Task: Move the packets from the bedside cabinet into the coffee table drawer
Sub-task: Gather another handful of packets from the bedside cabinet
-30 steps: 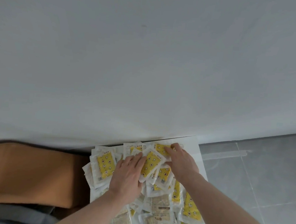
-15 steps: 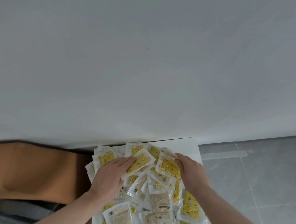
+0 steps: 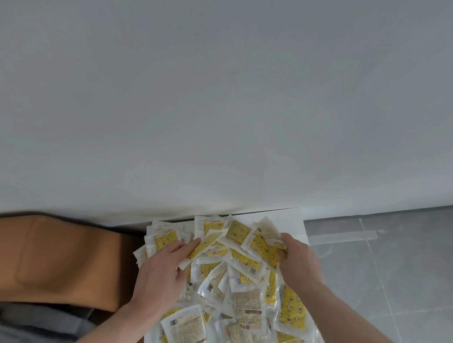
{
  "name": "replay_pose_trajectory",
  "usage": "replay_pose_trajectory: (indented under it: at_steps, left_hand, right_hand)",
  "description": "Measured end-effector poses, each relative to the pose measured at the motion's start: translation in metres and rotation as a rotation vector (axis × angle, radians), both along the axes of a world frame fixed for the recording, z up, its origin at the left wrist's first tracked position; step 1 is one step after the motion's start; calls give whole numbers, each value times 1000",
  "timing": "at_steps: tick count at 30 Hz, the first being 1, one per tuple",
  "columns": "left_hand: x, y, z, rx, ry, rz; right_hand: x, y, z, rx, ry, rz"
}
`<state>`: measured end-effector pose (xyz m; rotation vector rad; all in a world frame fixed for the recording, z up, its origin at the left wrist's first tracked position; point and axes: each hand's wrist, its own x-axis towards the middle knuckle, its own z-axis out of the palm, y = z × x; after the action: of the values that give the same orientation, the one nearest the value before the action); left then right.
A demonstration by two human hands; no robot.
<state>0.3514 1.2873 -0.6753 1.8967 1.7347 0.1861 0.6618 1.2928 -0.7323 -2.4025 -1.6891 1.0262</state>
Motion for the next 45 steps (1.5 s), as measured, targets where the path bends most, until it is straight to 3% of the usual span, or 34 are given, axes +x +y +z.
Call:
replay_pose_trajectory:
  at_steps: [10, 19, 25, 37, 45]
  left_hand:
    - [-12, -2, 62, 44, 41, 109]
    - [-11, -43, 186, -1, -54, -89]
    - [-1, -69, 253, -45, -94, -283]
    - [59, -102, 317, 42, -79, -654]
    - [134, -172, 350, 126, -118, -810]
  right_hand:
    - [-2, -35, 75, 159, 68, -144]
    - [-31, -135, 230, 167, 104, -275]
    - [-51, -215, 297, 182, 128, -388]
    - [-40, -334, 345, 317, 64, -614]
    - [-18, -441, 372, 425, 27, -806]
